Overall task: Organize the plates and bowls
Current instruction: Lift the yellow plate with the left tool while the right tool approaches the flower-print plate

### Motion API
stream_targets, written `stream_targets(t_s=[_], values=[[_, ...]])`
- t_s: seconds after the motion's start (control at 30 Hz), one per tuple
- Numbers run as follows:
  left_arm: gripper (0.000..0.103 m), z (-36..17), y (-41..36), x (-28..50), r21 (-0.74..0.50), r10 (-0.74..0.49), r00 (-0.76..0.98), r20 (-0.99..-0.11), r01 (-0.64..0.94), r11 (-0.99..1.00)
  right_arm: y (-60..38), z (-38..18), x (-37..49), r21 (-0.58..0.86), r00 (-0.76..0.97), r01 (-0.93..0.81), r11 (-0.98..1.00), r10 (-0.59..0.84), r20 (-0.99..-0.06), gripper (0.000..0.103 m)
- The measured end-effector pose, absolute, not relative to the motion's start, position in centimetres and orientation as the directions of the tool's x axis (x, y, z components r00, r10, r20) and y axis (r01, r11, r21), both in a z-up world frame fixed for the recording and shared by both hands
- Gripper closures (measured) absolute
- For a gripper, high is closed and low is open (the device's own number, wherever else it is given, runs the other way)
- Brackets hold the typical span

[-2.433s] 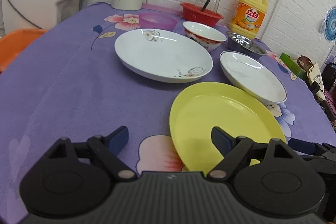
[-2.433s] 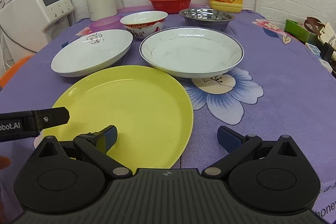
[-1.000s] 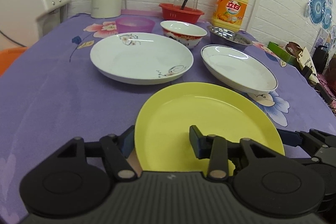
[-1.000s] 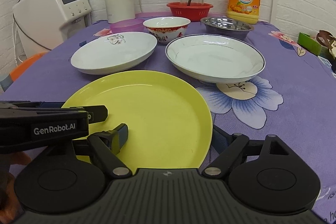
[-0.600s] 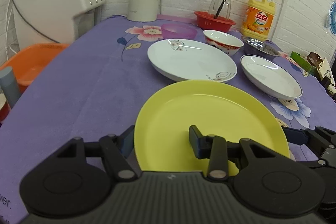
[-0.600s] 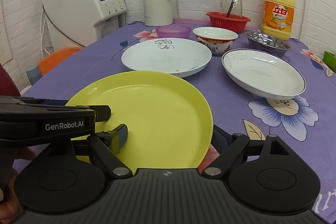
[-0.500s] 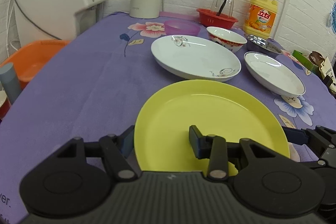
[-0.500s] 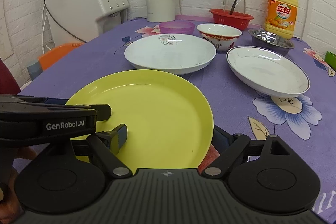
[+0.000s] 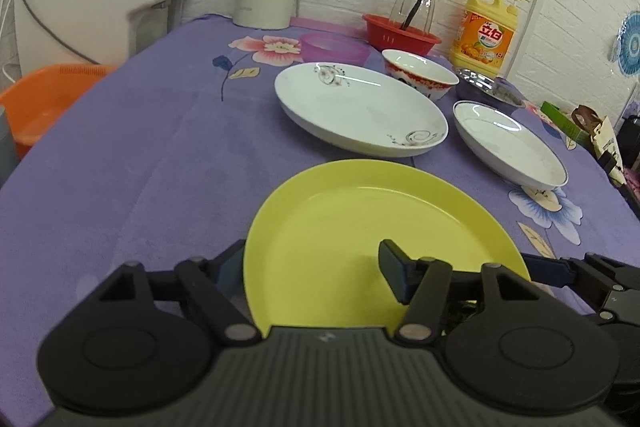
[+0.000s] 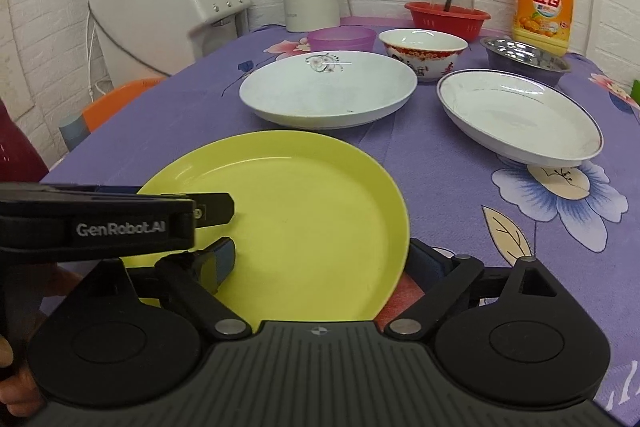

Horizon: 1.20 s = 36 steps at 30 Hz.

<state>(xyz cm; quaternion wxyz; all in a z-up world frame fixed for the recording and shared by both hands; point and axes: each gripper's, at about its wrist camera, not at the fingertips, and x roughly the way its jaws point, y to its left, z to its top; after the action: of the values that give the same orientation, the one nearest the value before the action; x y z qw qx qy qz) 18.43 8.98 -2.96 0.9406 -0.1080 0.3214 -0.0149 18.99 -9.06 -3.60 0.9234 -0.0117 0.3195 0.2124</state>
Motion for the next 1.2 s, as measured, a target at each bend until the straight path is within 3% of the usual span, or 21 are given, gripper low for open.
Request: stream_targets(t_s=[0.2,0.5,0.8,1.2], values=[[0.033,0.4,11.4,19.8,-0.191,-0.029,0.847,-0.530,-0.086,0.978,-11.8,-2.1,20.5,0.161,0.746,-0.332,0.929,0.364,-0.558,0.000],[0.030,6.8,14.2,24.4,-0.140,0.021,0.913,-0.407,-0.085,0.987,-10.9,1.3,25.2,0.166,0.750,-0.413,0.896,0.437,-0.497,0.000],[0.030,3.0,15.0,30.7,-0.249,-0.013,0.865,-0.501,-0.129,0.960,-9.0,0.9,33.7,0.183,0.737,-0.419,0.889,0.451,-0.503,0.000],[0.030,0.4,17.5,32.1,-0.313,-0.033,0.851,-0.524,-0.157,0.937,-6.3,-2.3,38.1,0.151,0.669,-0.438,0.886,0.433,-0.605,0.000]])
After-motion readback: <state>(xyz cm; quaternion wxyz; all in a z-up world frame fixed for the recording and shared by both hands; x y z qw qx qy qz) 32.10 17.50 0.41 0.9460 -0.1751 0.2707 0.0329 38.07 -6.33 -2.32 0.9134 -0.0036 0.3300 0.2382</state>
